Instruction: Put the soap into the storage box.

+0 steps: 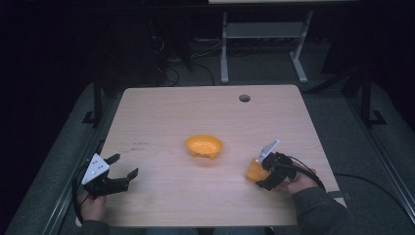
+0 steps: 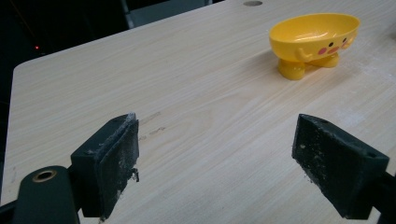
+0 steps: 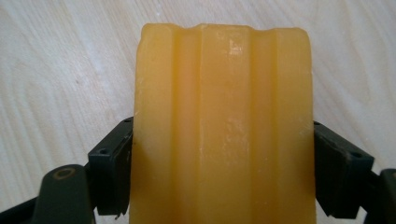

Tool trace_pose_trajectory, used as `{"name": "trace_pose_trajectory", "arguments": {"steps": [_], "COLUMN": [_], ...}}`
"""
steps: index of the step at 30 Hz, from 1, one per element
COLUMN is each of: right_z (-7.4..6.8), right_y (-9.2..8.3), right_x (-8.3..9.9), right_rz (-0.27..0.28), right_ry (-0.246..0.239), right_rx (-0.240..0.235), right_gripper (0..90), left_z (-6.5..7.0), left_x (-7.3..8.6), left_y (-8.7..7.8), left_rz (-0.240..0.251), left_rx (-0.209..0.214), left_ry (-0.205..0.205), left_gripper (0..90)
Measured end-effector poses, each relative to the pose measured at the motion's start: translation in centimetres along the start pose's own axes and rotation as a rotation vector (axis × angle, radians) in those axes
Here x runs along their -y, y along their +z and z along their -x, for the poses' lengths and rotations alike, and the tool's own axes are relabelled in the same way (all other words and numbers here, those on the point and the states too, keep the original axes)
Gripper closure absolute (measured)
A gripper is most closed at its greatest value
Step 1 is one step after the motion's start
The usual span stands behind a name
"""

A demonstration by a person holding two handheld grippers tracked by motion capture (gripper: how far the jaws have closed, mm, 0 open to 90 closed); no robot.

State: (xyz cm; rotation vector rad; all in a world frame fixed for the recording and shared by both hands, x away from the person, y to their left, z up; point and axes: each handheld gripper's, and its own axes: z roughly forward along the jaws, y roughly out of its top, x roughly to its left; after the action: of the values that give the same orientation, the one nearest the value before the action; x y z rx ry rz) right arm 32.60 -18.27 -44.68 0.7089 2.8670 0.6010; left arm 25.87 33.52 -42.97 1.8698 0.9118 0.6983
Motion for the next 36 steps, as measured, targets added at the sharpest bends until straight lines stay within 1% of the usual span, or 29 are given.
{"name": "trace_pose_trajectory", "arguments": {"steps": [2,4,6,13,17,18,22,23,25,28,30,33,36], "right_z": [0.0,-0.1,-0.1,-0.2,-0.2,-0.2,-0.2,-0.2,-0.2,-0.1,0.0,0.0,0.0], "right_y": [-0.1,-0.6,-0.7,-1.6,-1.8,-1.8,-1.9,-2.0,-2.0,-2.3,-2.5,-2.6,-2.8], "right_x": [0.0,-0.3,-0.4,-1.5,-2.0,-2.3,-2.7,-3.0,-3.1,-3.6,-4.1,-4.5,-5.1], "right_rz": [0.002,0.015,0.014,0.025,0.032,0.030,0.037,0.030,0.027,0.036,0.036,0.035,0.040], "right_ry": [-0.004,-0.011,-0.014,-0.037,-0.048,-0.062,-0.063,-0.072,-0.070,-0.076,-0.088,-0.089,-0.107], "right_rx": [0.001,0.003,0.005,0.010,0.009,0.009,0.008,0.015,0.012,0.017,0.024,0.022,0.021], "right_gripper": [20.4,20.4,20.4,20.5,20.5,20.5,20.5,20.5,20.5,20.5,20.5,20.5,20.5], "left_z": [0.0,0.0,0.0,0.0,0.0,0.0,0.0,0.0,0.0,0.0,0.0,-0.1,-0.1], "left_x": [0.0,0.0,0.0,0.0,0.0,0.0,0.0,0.0,0.0,0.0,0.0,0.0,0.0], "left_y": [0.0,0.0,0.0,-0.1,-0.1,-0.1,-0.1,-0.1,-0.1,-0.1,-0.1,-0.2,-0.2], "left_rz": [0.001,0.003,0.004,0.004,0.005,0.005,0.005,0.006,0.009,0.007,0.007,0.009,0.012], "left_rx": [0.000,0.000,0.000,-0.002,-0.002,-0.002,-0.002,-0.002,-0.003,-0.002,-0.002,-0.004,-0.005], "left_ry": [-0.001,-0.001,-0.001,-0.004,-0.005,-0.003,-0.003,-0.003,-0.004,-0.002,-0.001,-0.003,-0.006], "left_gripper": [13.9,13.9,13.9,13.9,13.9,13.9,13.9,13.9,13.9,13.9,13.9,13.9,13.9]}}
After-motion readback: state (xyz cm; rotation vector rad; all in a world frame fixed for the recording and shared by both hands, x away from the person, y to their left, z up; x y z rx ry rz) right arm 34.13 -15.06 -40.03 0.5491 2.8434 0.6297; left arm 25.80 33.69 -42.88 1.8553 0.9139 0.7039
